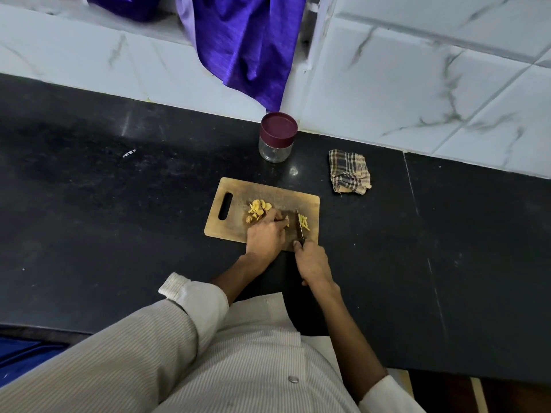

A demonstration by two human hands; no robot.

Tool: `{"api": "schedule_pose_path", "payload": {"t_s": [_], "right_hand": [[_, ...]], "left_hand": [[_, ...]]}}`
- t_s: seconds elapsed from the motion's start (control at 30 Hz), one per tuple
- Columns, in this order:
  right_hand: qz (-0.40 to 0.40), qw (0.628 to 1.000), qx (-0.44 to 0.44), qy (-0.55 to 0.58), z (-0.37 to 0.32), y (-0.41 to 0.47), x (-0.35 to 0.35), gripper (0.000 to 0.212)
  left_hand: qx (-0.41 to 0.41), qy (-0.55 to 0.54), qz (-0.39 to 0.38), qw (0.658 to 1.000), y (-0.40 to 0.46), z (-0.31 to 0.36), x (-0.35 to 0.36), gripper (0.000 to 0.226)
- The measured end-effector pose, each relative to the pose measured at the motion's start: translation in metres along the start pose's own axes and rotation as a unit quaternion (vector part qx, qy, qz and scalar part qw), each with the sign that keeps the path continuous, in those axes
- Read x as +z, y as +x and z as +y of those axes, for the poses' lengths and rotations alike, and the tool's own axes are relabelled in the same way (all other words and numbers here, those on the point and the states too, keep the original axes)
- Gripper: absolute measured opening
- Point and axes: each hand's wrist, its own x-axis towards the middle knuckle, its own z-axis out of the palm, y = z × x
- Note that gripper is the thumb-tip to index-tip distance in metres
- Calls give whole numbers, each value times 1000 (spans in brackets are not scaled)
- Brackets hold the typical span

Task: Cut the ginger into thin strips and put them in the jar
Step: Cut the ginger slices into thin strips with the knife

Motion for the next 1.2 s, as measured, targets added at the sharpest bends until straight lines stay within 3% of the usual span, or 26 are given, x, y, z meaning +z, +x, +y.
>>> {"api": "schedule_pose_path", "payload": {"t_s": [0.63,1.2], "right_hand": [[-50,998,4,24,-5,-14,-3,31],[-29,999,12,13,-11,-4,7,33]], "left_hand": [[13,-21,15,1000,0,-6,4,28],[21,-30,42,998,0,-6,7,22]]}}
